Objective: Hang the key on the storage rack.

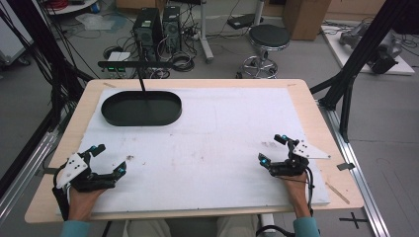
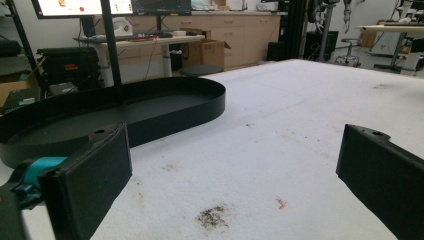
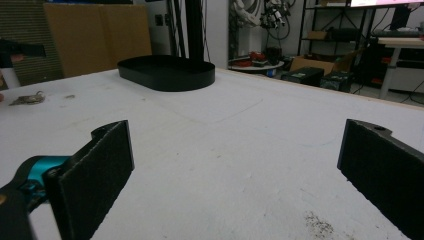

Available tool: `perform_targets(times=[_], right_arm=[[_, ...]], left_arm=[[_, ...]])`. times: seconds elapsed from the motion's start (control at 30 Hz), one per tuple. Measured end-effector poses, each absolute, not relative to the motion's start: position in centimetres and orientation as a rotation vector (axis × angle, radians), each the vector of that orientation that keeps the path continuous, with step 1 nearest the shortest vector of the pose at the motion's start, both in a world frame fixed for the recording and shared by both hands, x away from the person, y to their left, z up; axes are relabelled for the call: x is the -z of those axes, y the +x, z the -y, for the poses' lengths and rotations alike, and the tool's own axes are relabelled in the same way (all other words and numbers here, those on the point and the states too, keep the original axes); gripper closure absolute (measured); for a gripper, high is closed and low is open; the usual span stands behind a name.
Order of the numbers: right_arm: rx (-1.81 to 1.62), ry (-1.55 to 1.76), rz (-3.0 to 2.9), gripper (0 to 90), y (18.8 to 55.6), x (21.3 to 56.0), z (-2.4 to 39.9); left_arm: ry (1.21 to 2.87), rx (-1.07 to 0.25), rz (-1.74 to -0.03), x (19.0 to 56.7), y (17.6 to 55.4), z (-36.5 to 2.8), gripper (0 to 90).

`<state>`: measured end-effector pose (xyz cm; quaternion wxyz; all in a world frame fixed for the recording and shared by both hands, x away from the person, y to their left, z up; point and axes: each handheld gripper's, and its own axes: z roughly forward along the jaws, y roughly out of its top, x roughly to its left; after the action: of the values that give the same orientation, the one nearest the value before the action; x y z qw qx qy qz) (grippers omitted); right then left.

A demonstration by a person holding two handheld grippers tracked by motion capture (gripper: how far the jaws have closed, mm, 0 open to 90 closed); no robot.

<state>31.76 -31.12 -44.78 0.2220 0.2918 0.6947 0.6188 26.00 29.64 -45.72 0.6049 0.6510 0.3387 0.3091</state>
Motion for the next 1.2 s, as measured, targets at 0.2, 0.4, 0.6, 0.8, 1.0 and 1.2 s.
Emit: perform_targets(times=[0.2,0.4,0.6,0.8,1.0,1.2], right_arm=[[-1.697,0.802,-1.924,0.7,31.7,44.8,31.0],[-1.694,0.802,-1.924,0.7,31.7,44.8,31.0],[-1.688,0.793,-1.922,0.6,31.7,44.8,31.0],[-1.684,0.795,-1.92,0.7,31.7,44.8,30.9],[-1.685,0.799,-1.921,0.7,31.7,44.8,30.9],[-1.692,0.8,-1.922,0.7,31.7,44.8,31.0]], left_arm=[[1.509,-0.72,-0.784,45.7,26.0,-29.6,1.7],[1.511,-0.717,-0.785,45.7,26.1,-29.6,1.7],[1.508,-0.706,-0.789,45.7,26.1,-29.7,1.7],[1.523,-0.687,-0.789,45.3,26.2,-29.8,1.7],[1.619,-0.661,-0.742,43.0,26.5,-29.8,1.7],[1.773,-0.607,-0.693,39.9,27.4,-29.7,1.7]])
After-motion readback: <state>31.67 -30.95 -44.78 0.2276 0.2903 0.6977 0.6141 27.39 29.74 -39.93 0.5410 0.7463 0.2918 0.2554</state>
